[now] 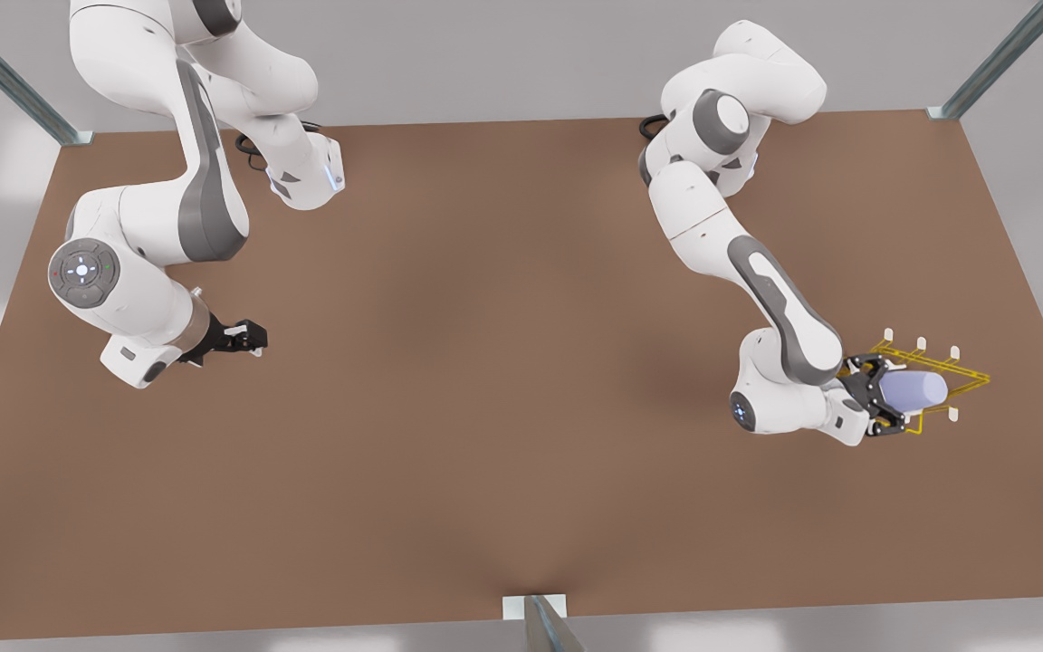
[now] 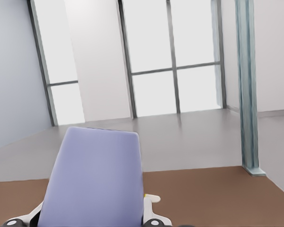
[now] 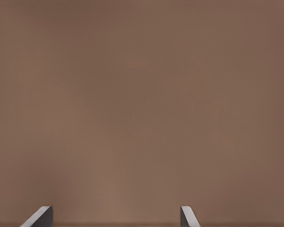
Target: Place the cup on the cup holder
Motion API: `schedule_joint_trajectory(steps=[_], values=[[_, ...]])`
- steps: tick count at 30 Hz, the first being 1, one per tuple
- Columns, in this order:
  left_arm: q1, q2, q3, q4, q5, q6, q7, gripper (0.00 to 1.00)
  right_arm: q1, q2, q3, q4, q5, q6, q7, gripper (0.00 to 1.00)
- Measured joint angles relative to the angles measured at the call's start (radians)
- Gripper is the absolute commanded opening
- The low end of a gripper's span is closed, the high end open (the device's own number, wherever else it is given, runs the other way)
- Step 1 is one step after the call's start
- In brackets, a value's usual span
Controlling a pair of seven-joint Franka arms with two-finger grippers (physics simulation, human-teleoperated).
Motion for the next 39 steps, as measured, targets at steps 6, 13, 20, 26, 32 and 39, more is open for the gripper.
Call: schedule_joint_trajectory(steps=[6, 13, 20, 26, 32, 39], values=[[0.013, 0.012, -0.006, -0.023, 0.058, 0.052, -0.037, 0.76, 0.0, 0.006, 0.0, 0.0, 0.0, 0.0, -0.001, 1.0], [0.048, 0.01, -0.014, -0.026, 0.144, 0.122, -0.13, 0.78, 0.0, 0.007, -0.001, 0.006, -0.001, -0.001, -0.002, 1.0], [0.035, 0.004, -0.023, -0.1, 0.207, 0.155, -0.196, 0.78, 0.0, 0.007, -0.002, 0.007, -0.001, -0.002, -0.003, 1.0], [0.014, 0.002, -0.049, -0.123, 0.217, 0.167, -0.236, 1.0, 0.0, 0.008, -0.002, 0.007, -0.001, -0.002, -0.003, 1.0], [0.008, 0.004, -0.059, -0.136, 0.221, 0.169, -0.266, 1.0, 0.0, 0.008, -0.002, 0.007, -0.001, -0.001, -0.004, 1.0], [-0.233, -0.534, -0.237, 0.164, 0.088, -0.212, -0.155, 1.0, 0.0, 0.007, -0.002, 0.007, -0.002, 0.0, -0.004, 1.0]])
